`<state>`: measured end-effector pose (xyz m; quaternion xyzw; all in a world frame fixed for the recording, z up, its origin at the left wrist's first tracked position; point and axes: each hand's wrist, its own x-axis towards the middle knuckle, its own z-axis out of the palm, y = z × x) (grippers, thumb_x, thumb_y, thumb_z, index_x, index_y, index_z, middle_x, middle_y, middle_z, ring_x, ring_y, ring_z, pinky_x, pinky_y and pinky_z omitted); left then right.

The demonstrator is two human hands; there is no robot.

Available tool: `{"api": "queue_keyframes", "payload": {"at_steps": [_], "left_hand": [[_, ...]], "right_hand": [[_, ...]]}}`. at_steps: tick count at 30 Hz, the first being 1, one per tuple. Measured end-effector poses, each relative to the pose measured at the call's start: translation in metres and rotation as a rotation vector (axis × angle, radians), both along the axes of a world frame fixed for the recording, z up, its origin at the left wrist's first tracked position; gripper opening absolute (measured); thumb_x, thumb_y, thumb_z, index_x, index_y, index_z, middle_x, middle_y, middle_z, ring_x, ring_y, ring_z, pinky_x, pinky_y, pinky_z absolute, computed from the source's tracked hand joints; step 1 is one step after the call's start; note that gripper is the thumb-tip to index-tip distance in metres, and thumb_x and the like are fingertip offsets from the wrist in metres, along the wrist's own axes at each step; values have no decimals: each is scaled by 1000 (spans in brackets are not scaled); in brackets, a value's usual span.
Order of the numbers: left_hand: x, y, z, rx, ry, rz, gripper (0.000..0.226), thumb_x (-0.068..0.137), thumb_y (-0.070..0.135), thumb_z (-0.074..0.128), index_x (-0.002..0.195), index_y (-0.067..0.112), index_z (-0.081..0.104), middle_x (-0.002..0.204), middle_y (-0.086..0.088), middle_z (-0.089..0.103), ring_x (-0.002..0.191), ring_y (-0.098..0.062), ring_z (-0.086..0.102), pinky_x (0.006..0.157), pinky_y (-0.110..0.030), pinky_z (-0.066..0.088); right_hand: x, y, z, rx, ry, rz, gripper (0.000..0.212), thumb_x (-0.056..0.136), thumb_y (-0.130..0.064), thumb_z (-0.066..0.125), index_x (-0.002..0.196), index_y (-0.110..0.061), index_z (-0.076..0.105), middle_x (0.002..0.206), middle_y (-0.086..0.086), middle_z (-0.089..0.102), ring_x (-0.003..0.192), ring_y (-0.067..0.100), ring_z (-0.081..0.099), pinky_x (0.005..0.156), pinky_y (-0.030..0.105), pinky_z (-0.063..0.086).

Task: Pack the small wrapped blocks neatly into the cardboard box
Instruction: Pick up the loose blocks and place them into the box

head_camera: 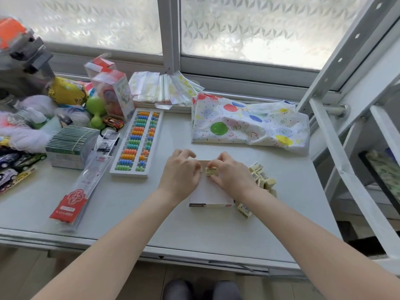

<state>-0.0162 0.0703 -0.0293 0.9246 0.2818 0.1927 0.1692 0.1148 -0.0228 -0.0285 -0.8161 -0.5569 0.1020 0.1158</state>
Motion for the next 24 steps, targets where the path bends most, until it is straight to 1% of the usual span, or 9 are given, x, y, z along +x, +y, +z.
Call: {"api": "queue_keyframes", "payload": {"at_steps": [3,5,8,11,13,15,17,19,24], "left_hand": [[-2,2,1,-111,63,-5,24,81,16,59,102,12,69,113,-4,61,101,-25,57,81,-37,51],[-1,5,0,-181,78,-14,27,80,8,56,105,11,67,109,-6,63,97,-26,60,83,-38,51],[-1,11,-1,-247,65,0,28,77,1,56,102,9,66,98,-8,68,92,-27,62,83,-38,51],[-3,15,0,-295,52,3,21,78,12,67,99,11,65,91,-6,69,87,-23,64,81,-39,53],[-4,15,2,-249,74,-2,26,80,21,69,103,12,64,97,-6,69,92,-23,63,83,-40,53],[-3,16,5,-152,130,10,29,83,23,64,109,11,64,107,-5,65,100,-25,60,83,-40,51],[0,16,9,-86,184,10,23,85,22,61,104,9,66,107,-5,60,101,-25,56,80,-39,51],[4,15,13,-56,214,6,16,86,16,57,96,9,67,104,-5,58,98,-24,55,75,-36,50],[8,13,18,-30,192,22,18,86,10,54,93,9,70,99,-7,59,93,-25,56,71,-35,49]], "right_hand": [[-1,4,2,-13,-40,5,30,90,-33,56,118,-23,61,112,5,50,89,30,61,69,34,44],[-1,6,3,-13,-42,6,30,91,-32,55,118,-23,62,110,5,51,89,30,61,69,35,44],[-1,8,4,-16,-25,-9,27,88,-26,57,114,-17,60,109,6,55,92,32,60,73,36,44],[2,8,5,-27,5,-28,24,85,-17,56,107,-11,61,106,9,59,95,32,58,78,37,46],[4,6,6,-36,27,-41,20,84,-15,55,100,-9,64,101,11,61,94,32,57,79,37,45],[6,4,5,-42,46,-50,16,83,-14,54,92,-7,66,95,12,62,90,31,57,76,35,44],[6,4,4,-52,49,-50,15,84,-14,53,89,-7,65,93,12,62,88,31,57,74,36,46],[5,5,4,-50,61,-58,15,83,-14,53,91,-8,64,94,12,64,88,32,58,76,38,49],[2,6,5,-39,81,-73,21,84,-16,53,103,-13,63,98,9,68,92,30,60,79,40,51]]}}
